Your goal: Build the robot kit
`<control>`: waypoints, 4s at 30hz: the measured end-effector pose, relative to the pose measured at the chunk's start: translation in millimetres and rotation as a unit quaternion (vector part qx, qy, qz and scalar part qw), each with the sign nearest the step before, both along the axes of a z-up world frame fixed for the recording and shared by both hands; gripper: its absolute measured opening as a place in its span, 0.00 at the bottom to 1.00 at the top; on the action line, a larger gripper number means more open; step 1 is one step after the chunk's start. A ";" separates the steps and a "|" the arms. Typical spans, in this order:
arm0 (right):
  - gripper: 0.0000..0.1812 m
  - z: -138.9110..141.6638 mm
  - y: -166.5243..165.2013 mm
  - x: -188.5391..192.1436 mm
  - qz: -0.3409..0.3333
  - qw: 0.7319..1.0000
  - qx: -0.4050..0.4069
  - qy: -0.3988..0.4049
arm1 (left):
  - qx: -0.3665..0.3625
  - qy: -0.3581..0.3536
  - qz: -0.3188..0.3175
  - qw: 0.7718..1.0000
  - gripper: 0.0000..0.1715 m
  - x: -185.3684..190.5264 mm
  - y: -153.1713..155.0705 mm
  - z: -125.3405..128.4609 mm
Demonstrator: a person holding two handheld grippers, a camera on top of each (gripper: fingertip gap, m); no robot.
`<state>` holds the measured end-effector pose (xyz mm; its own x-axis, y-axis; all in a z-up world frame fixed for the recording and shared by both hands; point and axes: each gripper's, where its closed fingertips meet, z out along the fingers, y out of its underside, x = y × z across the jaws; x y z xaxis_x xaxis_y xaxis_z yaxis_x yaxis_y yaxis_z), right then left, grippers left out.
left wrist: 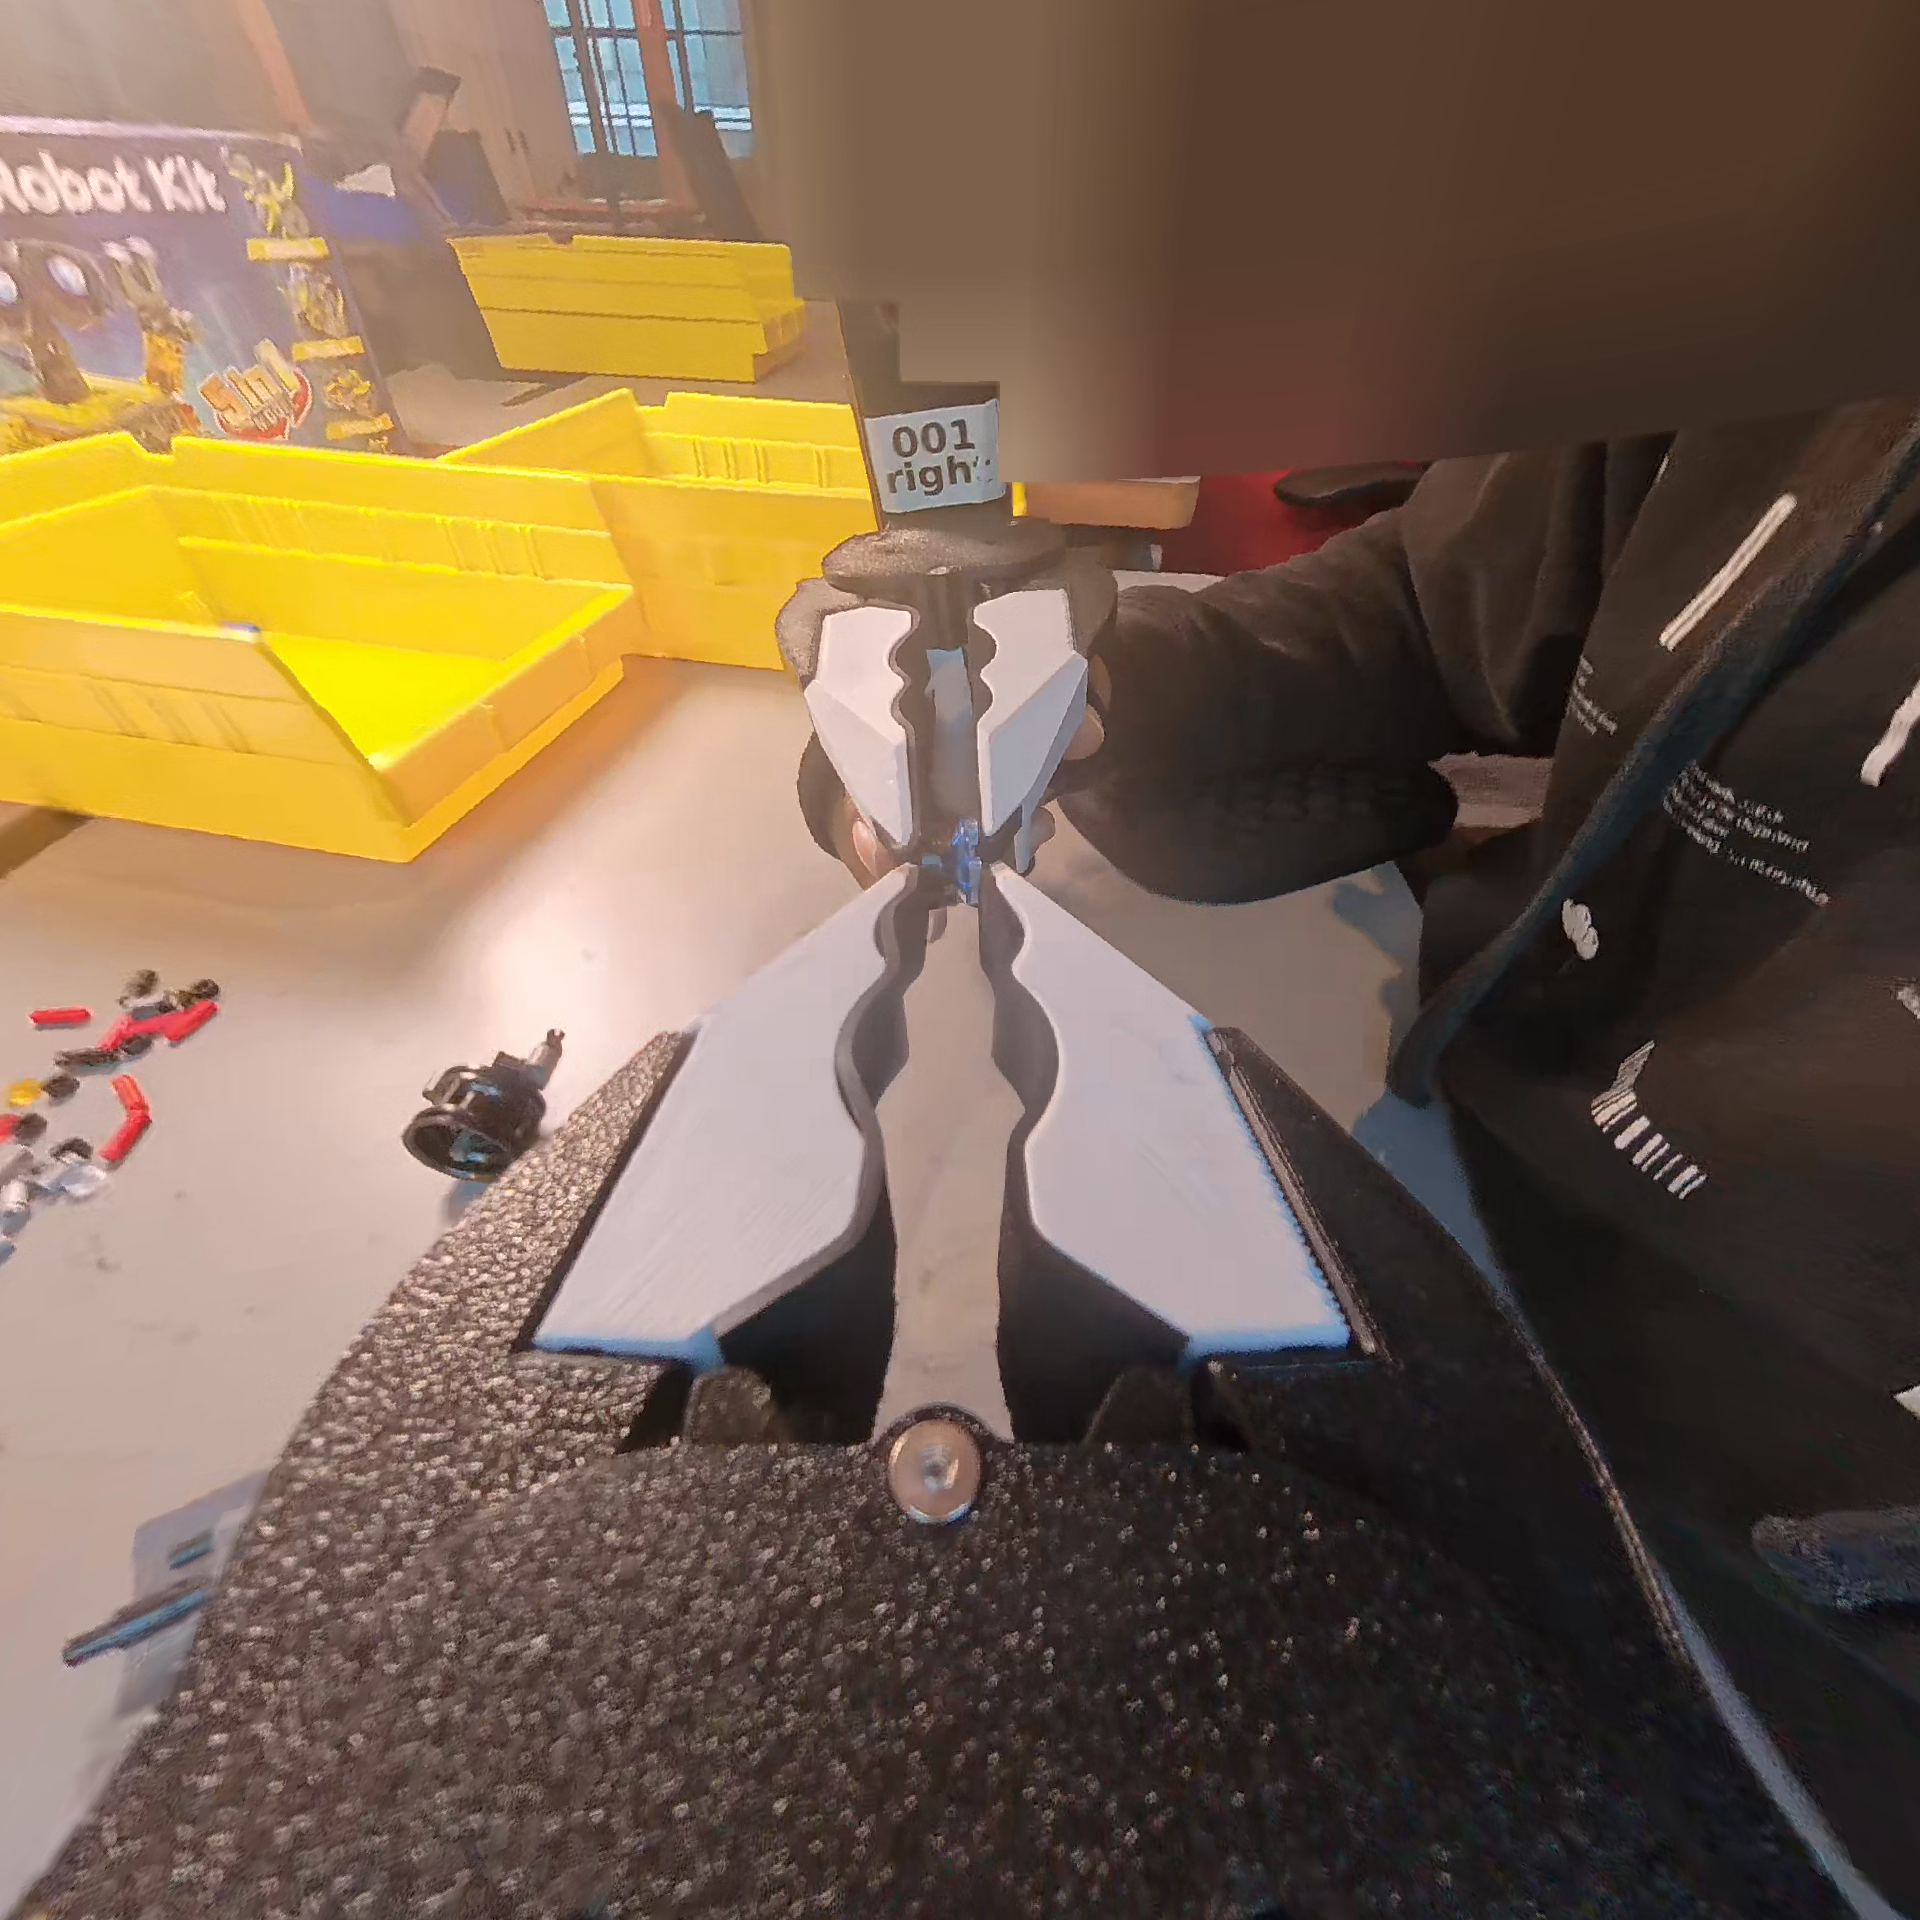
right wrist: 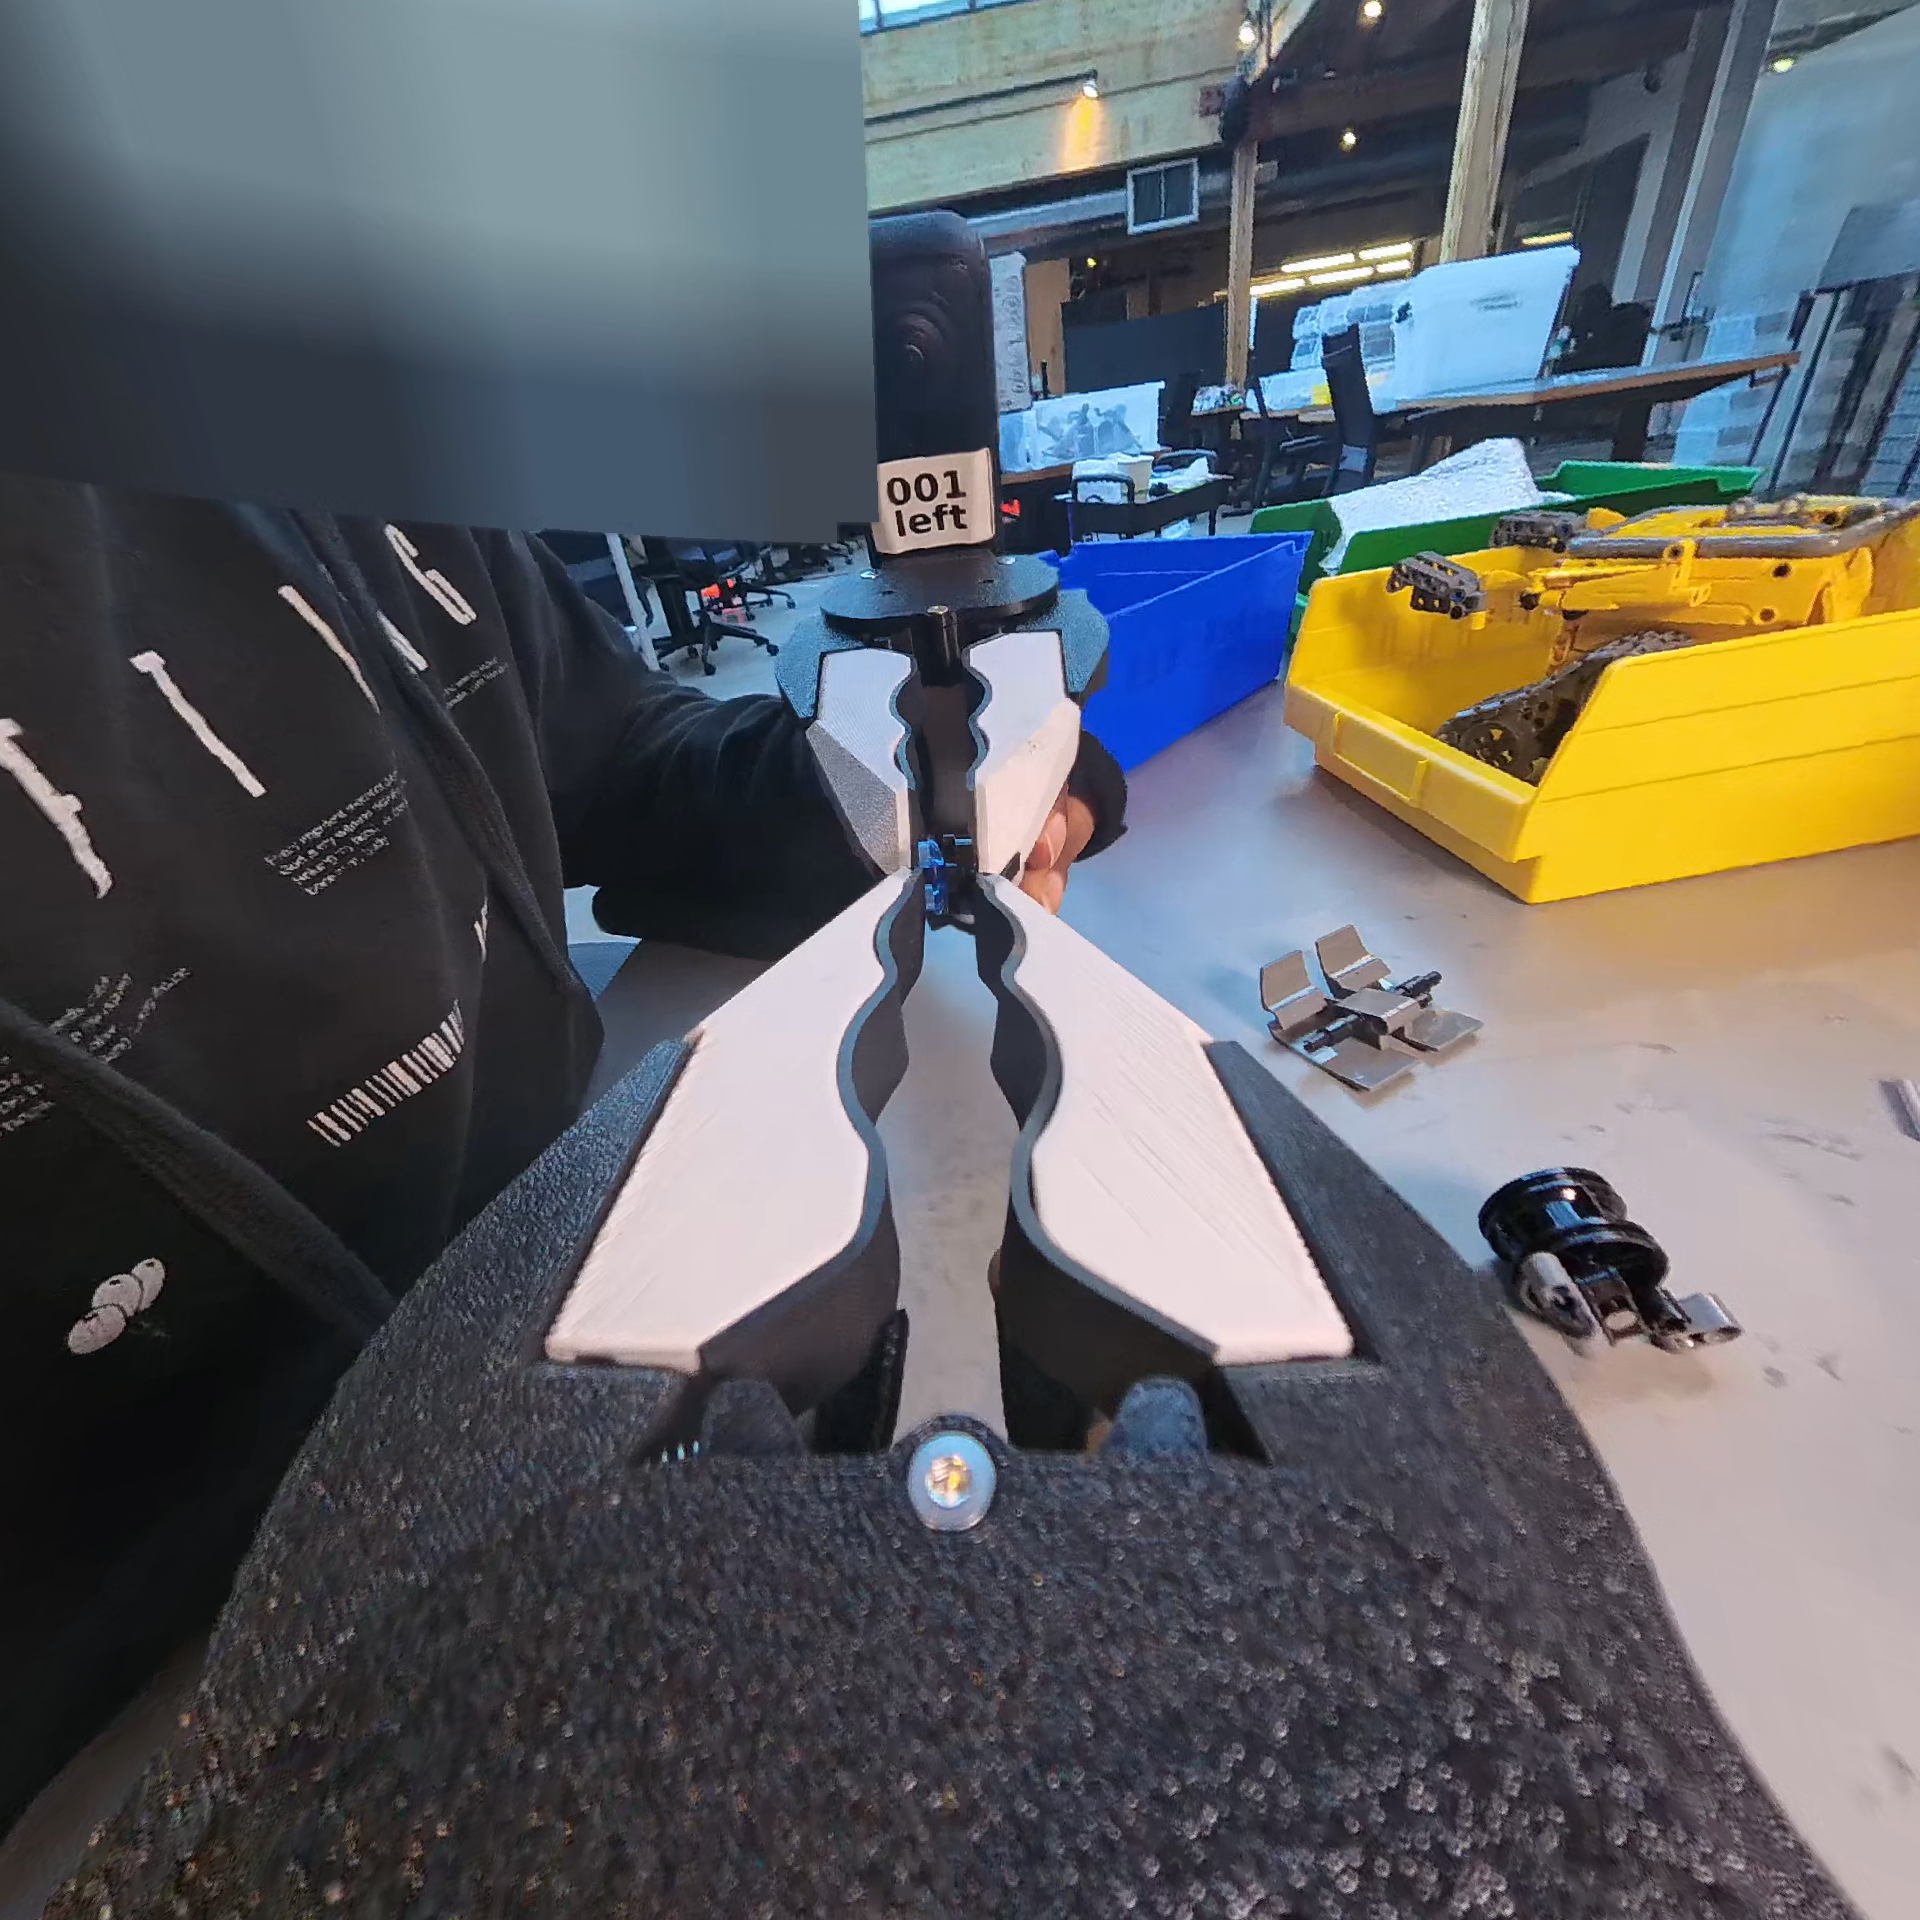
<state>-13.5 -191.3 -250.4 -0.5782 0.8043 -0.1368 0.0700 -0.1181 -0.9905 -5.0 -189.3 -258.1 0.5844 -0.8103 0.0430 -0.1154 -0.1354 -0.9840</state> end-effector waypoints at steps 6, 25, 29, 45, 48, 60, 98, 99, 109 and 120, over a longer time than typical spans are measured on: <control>0.06 -0.6 12.0 -6.3 -0.041 0.999 0.009 -0.002 | -0.096 -0.103 -0.001 0.990 0.05 -5.7 10.3 -1.7; 0.09 -42.2 14.1 -12.3 -0.098 0.947 0.304 -0.024 | -0.384 -0.296 -0.041 0.874 0.05 -2.7 14.0 -33.8; 0.08 -52.0 14.7 -13.6 -0.089 0.950 0.291 -0.065 | -0.408 -0.298 -0.034 0.863 0.05 -4.3 14.5 -42.8; 0.08 -94.6 3.9 -12.8 -0.045 0.950 0.234 -0.201 | -0.404 -0.149 0.048 0.901 0.08 -23.3 15.4 -81.1; 0.08 -99.9 2.9 -13.2 -0.044 0.946 0.234 -0.219 | -0.392 -0.119 0.063 0.910 0.09 -29.2 16.0 -84.0; 0.08 -116.4 -3.1 -17.4 -0.032 0.921 0.237 -0.309 | -0.338 -0.034 0.097 0.935 0.11 -54.5 19.3 -87.5; 0.08 -19.9 15.2 -23.1 -0.142 0.923 0.358 0.001 | -0.290 -0.242 -0.040 0.925 0.10 -19.4 10.4 -9.4; 0.09 -20.8 14.2 -23.5 -0.144 0.919 0.368 0.002 | -0.278 -0.221 -0.024 0.934 0.08 -18.7 12.5 -12.9; 0.12 -11.8 11.2 -6.0 -0.053 0.990 0.092 -0.094 | 0.135 0.152 0.077 0.976 0.02 -12.0 10.2 -2.8; 0.12 -25.7 10.7 -13.6 -0.031 0.976 -0.102 -0.190 | 0.378 0.457 0.156 0.790 0.02 -14.1 24.6 -18.2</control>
